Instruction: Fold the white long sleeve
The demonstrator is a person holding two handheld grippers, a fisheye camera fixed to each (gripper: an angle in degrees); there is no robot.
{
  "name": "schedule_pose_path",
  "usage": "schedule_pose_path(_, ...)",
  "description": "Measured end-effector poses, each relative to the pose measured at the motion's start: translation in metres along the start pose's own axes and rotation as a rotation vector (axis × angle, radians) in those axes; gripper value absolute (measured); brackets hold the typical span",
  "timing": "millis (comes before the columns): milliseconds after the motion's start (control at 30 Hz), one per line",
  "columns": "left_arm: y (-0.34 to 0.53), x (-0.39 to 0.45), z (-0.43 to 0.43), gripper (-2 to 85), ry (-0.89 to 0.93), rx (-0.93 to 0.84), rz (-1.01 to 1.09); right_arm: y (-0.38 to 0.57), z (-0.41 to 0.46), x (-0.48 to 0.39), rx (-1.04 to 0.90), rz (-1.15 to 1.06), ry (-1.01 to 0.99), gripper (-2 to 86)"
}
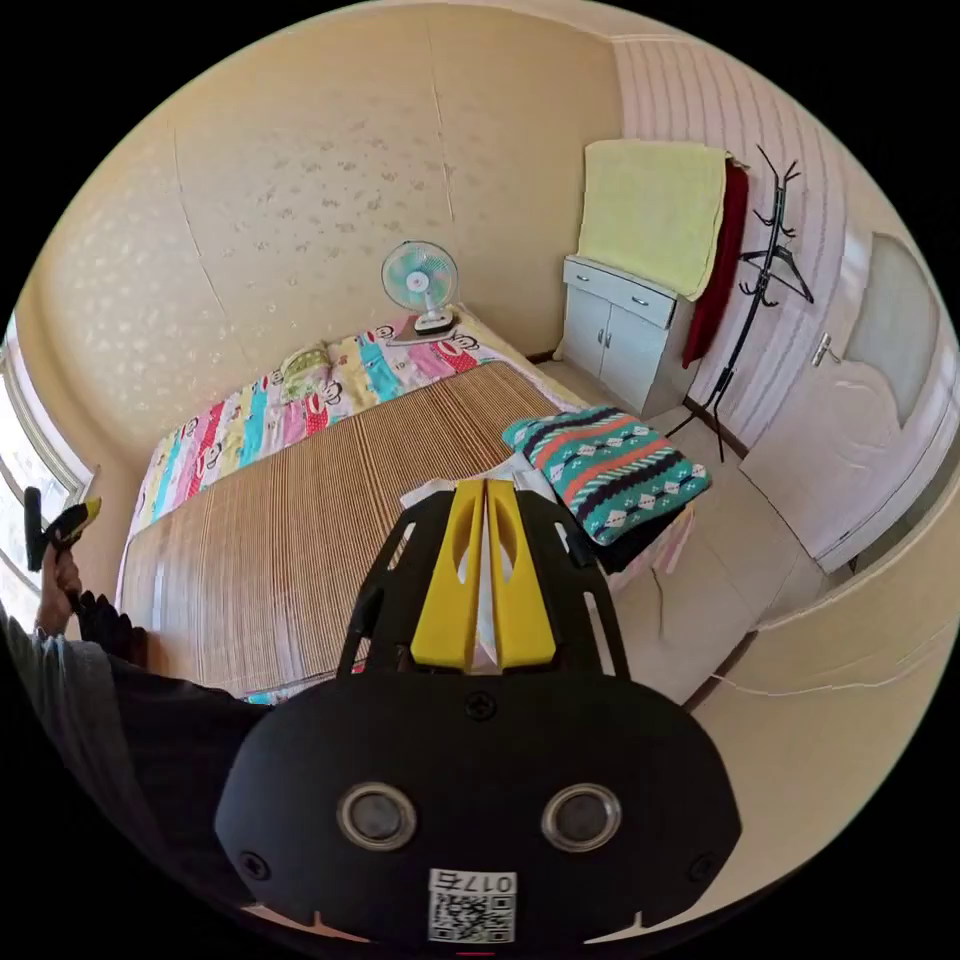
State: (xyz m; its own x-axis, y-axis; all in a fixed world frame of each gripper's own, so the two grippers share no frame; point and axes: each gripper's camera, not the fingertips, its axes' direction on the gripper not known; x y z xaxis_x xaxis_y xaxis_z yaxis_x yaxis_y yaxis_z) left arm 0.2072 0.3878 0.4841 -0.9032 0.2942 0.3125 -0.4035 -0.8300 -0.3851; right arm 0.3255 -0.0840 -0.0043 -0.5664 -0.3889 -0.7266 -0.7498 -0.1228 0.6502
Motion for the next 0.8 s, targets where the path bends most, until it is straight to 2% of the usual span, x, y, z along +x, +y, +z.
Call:
schedule_pose_path(100, 0.016, 0.012, 0.061, -1.0, 0.056, -0.068, -0.004, -0.025, 0.039, 0.004, -0.076, -0.046, -0.023, 0.4)
schedule_pose_path(267, 0.031, 0.021, 0.128, -0.9, 0.020, -0.168, 0.013, -0.098, 0.122, 0.038, -0.318, -0.010, -0.246, 1.0)
schedule_pose_path(433, 0.045, 0.009, 0.167, 0.1, -0.036, -0.138, -0.060, -0.166, 0.194, 0.042, -0.451, -0.107, -0.176, 3.3)
schedule_pose_path(567, 0.052, -0.027, 0.181, 5.5, -0.041, -0.093, -0.214, -0.210, 0.281, 0.043, -0.617, -0.176, -0.099, 8.2)
schedule_pose_path(633, 0.055, -0.043, 0.184, 6.2, -0.049, -0.095, -0.257, -0.217, 0.321, 0.053, -0.680, -0.160, -0.091, 8.9)
schedule_pose_path(733, 0.056, -0.065, 0.193, 6.5, -0.112, -0.123, -0.301, -0.210, 0.371, 0.077, -0.805, -0.058, -0.194, 8.4)
schedule_pose_path(800, 0.050, -0.084, 0.207, 6.6, -0.141, -0.155, -0.325, -0.209, 0.372, 0.088, -0.784, 0.000, -0.220, 7.1)
